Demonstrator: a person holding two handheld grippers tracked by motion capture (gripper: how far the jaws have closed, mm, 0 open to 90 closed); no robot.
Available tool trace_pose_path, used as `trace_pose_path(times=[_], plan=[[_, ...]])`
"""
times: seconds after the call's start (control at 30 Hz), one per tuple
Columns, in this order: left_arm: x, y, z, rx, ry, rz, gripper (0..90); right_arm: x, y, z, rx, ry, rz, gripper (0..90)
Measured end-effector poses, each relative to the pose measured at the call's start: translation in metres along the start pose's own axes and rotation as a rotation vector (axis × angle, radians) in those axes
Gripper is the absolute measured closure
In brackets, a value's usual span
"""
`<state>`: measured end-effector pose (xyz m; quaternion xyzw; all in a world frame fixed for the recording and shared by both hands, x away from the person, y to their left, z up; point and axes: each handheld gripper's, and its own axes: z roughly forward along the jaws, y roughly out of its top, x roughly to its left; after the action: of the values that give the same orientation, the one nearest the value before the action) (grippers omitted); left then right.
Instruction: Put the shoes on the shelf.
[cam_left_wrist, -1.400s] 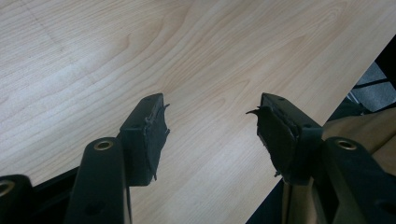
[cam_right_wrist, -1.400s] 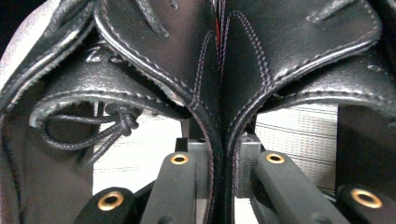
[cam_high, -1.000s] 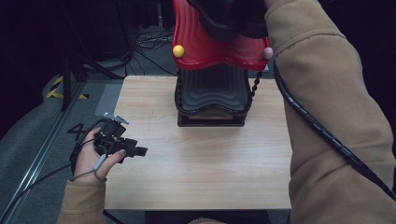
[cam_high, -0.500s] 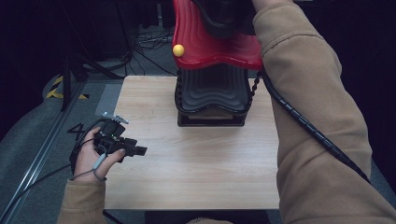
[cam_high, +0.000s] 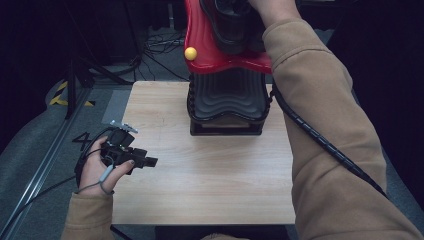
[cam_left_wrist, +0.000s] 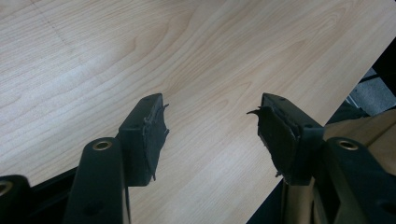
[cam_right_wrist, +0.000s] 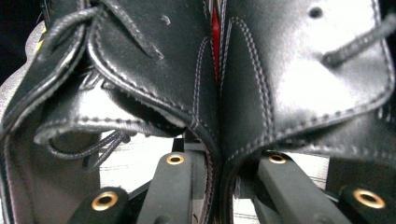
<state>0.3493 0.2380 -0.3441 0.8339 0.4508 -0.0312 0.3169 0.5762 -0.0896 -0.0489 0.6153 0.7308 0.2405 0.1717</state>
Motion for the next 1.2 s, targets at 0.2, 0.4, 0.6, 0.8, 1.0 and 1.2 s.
trace_pose_path(times=[0.2,0.4,0.6,0.8,1.0,1.2], plan=[[-0.001,0.000,0.000,-0.004,0.001,-0.003,41.8,0.003,-0.004,0.010,-0.009,0.008,0.015,79.6],[-0.002,0.000,0.000,0.002,0.003,0.008,41.7,0.006,-0.008,0.019,0.023,0.024,0.013,73.2],[-0.002,0.001,0.000,-0.002,0.001,0.005,41.7,0.008,-0.010,0.016,0.040,0.045,0.015,60.4],[-0.004,0.001,0.000,-0.004,-0.002,0.002,41.7,0.003,-0.015,0.010,0.055,0.071,0.031,55.2],[-0.006,0.003,0.002,0.002,-0.002,0.012,41.7,-0.001,-0.020,-0.005,0.052,0.103,0.028,52.5],[-0.010,0.005,0.002,0.001,-0.001,0.019,41.6,-0.006,-0.032,-0.032,0.031,0.128,-0.009,50.7]])
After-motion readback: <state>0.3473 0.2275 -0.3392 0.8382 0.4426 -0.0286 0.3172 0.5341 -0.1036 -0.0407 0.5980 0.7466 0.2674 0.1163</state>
